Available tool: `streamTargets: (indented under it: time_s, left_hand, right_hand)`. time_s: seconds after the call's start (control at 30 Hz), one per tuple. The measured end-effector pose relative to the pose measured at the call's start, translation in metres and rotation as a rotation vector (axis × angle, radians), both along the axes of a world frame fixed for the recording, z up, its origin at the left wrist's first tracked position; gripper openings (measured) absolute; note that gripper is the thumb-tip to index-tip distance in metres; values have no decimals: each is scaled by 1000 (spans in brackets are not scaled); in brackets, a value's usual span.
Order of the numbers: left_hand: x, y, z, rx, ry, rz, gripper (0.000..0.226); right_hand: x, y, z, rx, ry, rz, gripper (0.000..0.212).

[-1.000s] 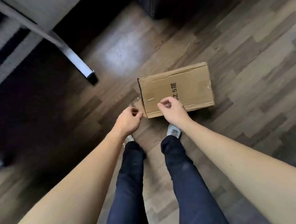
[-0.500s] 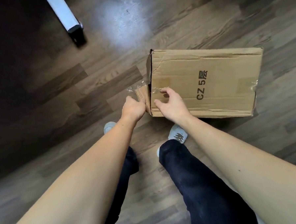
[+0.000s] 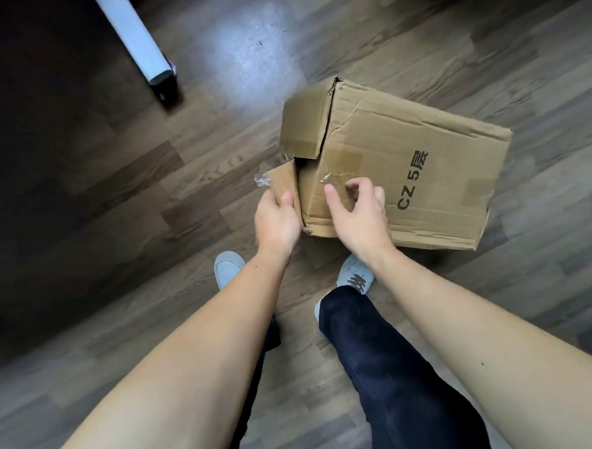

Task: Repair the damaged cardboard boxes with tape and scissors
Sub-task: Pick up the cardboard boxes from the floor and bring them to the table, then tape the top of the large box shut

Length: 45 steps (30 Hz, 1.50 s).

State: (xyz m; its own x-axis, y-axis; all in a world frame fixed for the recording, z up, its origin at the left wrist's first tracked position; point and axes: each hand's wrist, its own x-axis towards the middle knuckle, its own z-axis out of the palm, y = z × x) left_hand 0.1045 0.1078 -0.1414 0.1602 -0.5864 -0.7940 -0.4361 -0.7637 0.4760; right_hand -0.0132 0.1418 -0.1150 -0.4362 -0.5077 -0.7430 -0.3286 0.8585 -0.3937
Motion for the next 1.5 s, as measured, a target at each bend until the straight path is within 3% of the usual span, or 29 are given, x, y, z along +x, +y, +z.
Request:
streamTargets:
  time_s: [0.17,0.33,0.53,0.73,0.83,0.97,1.07,1.23,1.5]
  left_hand:
    - [0,-8,68,-125,-84,-91,22]
    - [10,-16,112,-325,-173,-226,20]
    - [32,-27,134,-463,-212,-378,12]
    - [54,-28,136,-470,-268,-598,13]
    - [62,-30,128,-440,-309,-641,11]
    - [73,-29,108,-521,-175,-578,8]
    - [82,-35,96,-399,-86,-399,12]
    - [86,-48,103,-315,-11,-270,31]
    - [58,-98,215,-396,-78,-154,31]
  right_hand:
    - [1,-27,60,-85,61,-3,50]
    - [-4,-48,100,-381,323,-83,53]
    - [-14,-46,112,-370,558,138,81]
    - [-18,-36,104,-74,285,450,96]
    - [-16,-29,96,16,163,478,104]
    - [-11,-26,85,45,97,392,111]
    - [-12,-31,80,24,-5,266,115]
    - [-15,-36,93,-45,-23,261,110]
    - [-31,-78,198,-184,8,167,100]
